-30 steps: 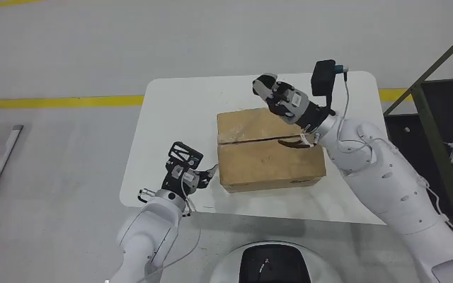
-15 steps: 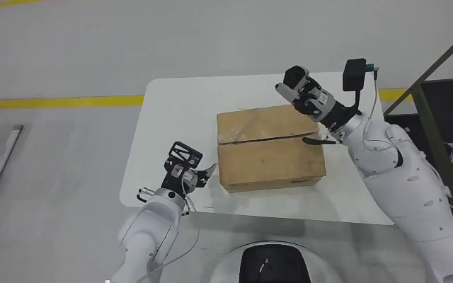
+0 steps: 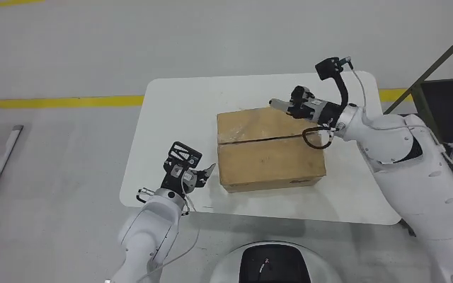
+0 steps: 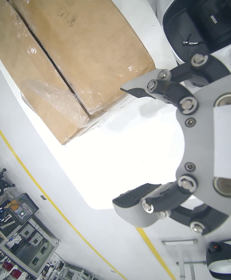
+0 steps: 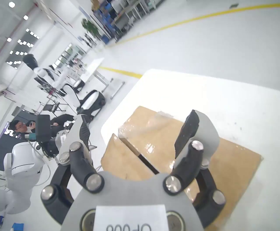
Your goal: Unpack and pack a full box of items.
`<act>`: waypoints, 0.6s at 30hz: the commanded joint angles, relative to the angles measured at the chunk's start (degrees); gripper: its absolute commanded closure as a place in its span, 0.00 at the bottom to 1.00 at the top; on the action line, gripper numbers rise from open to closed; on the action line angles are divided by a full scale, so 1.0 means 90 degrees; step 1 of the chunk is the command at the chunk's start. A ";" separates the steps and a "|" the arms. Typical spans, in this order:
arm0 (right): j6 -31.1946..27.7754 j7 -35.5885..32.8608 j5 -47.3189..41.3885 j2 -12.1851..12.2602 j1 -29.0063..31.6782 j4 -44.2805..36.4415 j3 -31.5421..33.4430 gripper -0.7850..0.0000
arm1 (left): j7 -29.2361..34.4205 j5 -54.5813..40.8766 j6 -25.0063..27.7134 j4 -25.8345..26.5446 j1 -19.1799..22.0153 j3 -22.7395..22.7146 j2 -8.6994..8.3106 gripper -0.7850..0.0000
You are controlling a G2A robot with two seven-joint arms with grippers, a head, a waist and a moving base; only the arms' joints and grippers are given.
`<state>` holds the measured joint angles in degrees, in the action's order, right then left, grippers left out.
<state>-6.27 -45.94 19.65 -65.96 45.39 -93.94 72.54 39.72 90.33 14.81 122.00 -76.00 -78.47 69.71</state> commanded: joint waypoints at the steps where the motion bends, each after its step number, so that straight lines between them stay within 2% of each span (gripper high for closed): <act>1: 0.0245 -0.0993 0.0280 0.0010 -0.0336 0.0115 -0.0231 0.00 | 0.0000 0.0000 0.0000 0.0000 0.0000 0.0000 0.0000 0.00; 13: 0.0238 -0.0923 0.0423 0.0017 -0.0269 0.0087 -0.0293 0.00 | 0.0000 0.0000 0.0000 0.0000 0.0000 0.0000 0.0000 0.00; 18: 0.0788 -0.1326 0.0659 -0.0019 -0.0929 0.0221 -0.0517 0.00 | 0.0000 0.0000 0.0000 0.0000 0.0000 0.0000 0.0000 0.00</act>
<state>-0.46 -57.02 25.58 -65.93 38.85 -92.70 68.80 39.72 90.33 14.81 122.00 -76.00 -78.47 69.71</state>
